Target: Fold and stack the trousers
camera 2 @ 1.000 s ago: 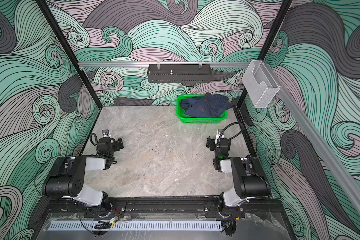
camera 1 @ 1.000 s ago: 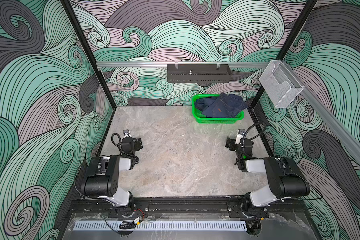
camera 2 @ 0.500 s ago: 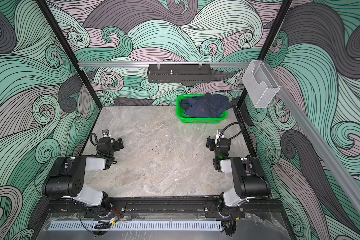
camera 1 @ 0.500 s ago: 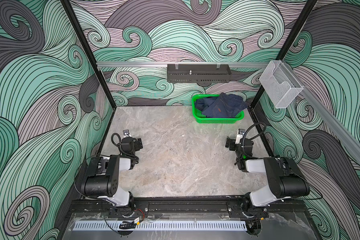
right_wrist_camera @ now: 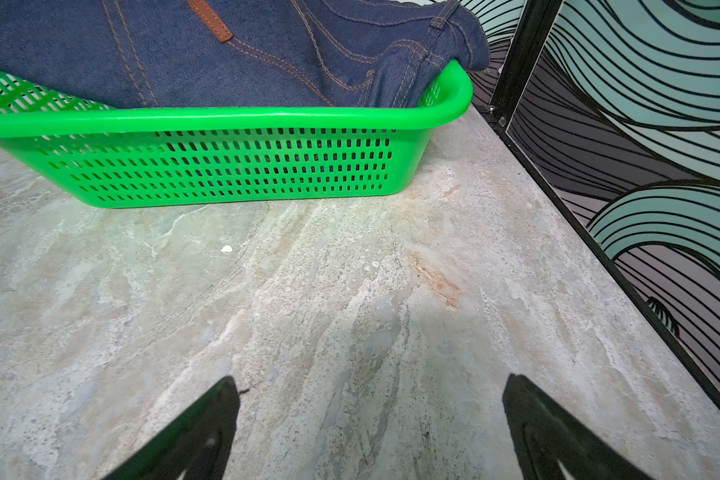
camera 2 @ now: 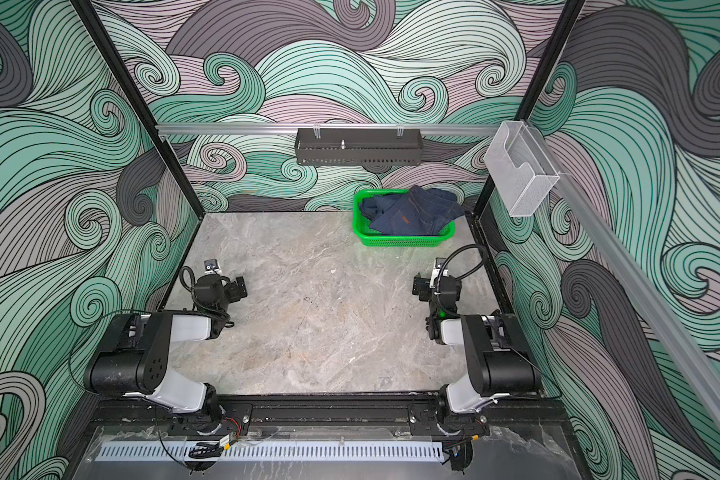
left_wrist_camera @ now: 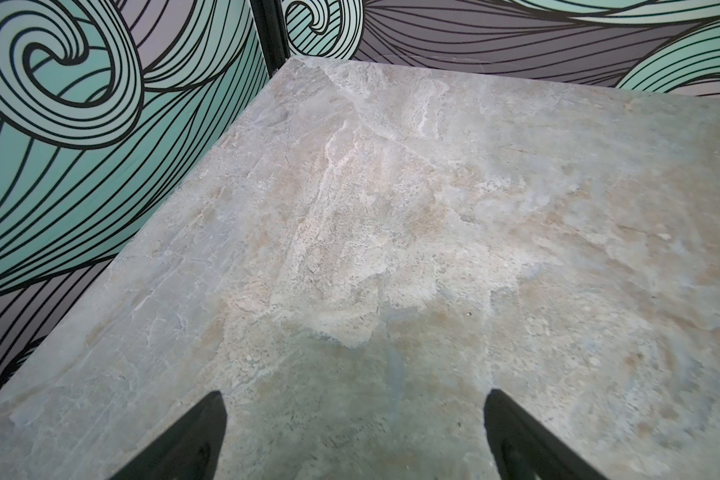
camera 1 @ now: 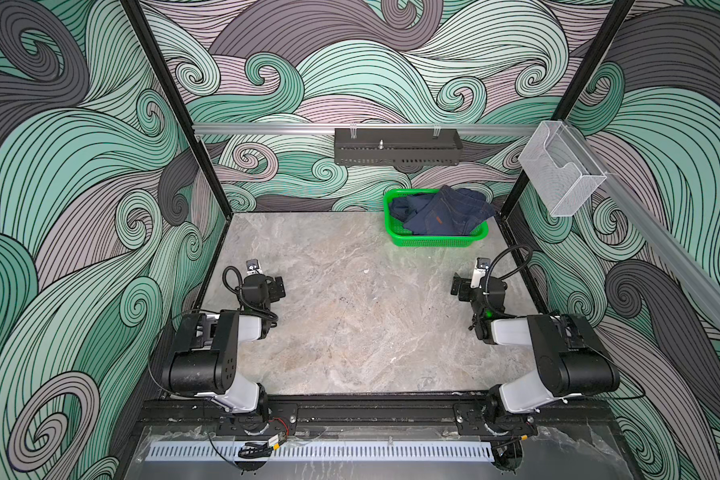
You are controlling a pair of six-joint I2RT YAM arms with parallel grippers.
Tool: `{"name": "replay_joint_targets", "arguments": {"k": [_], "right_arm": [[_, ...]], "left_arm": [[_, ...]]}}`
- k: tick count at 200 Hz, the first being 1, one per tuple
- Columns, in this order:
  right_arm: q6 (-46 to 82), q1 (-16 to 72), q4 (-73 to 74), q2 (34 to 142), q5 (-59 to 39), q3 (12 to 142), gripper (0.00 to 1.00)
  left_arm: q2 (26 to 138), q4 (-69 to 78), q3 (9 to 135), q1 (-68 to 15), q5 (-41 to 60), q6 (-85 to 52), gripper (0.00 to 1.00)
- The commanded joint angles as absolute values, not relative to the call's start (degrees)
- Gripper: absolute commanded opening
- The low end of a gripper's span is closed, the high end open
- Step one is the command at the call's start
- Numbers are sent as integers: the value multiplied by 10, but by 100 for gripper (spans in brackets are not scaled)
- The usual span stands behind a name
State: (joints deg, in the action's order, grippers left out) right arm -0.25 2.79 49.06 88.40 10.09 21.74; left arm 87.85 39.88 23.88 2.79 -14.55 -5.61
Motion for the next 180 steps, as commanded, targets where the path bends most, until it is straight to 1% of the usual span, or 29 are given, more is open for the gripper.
{"name": "replay_joint_targets", "arguments": {"k": [1, 22, 31, 40, 51, 57, 67, 83, 100, 119, 143, 147, 151, 153, 168, 180], "right_arm": [[-7, 31, 500, 881, 98, 225, 99], [-8, 23, 488, 882, 66, 232, 100], [-13, 27, 488, 867, 68, 231, 97], [-11, 35, 408, 817, 103, 245, 96], [22, 36, 270, 745, 138, 287, 97], [56, 35, 216, 714, 162, 308, 97], [106, 35, 125, 672, 192, 346, 95], [176, 34, -20, 626, 210, 418, 90], [237, 35, -130, 597, 207, 486, 90], [273, 35, -241, 594, 178, 568, 89], [300, 34, -333, 615, 121, 656, 90], [301, 35, -340, 619, 107, 665, 92], [301, 35, -345, 622, 95, 672, 98], [301, 34, -346, 625, 90, 675, 99], [319, 34, -369, 650, 68, 701, 99], [326, 35, -379, 678, 47, 718, 99]], "left_arm": [[869, 396, 257, 22, -153, -61, 99], [868, 396, 255, 22, -154, -61, 98], [862, 404, 257, 20, -160, -46, 96], [844, 389, 273, 17, -169, -32, 94], [793, 247, 329, 10, -204, -46, 94], [766, 132, 376, 9, -235, -104, 94], [740, 17, 446, 11, -261, -151, 93], [716, -101, 533, 11, -240, -174, 90], [702, -207, 623, 10, -189, -175, 87], [684, -310, 698, 11, -133, -170, 85], [650, -385, 737, 11, -95, -175, 86], [643, -392, 738, 10, -90, -176, 87], [637, -397, 739, 11, -84, -178, 87], [635, -400, 739, 11, -81, -180, 87], [619, -411, 734, 10, -43, -186, 88], [620, -420, 733, 10, -39, -209, 87]]}}
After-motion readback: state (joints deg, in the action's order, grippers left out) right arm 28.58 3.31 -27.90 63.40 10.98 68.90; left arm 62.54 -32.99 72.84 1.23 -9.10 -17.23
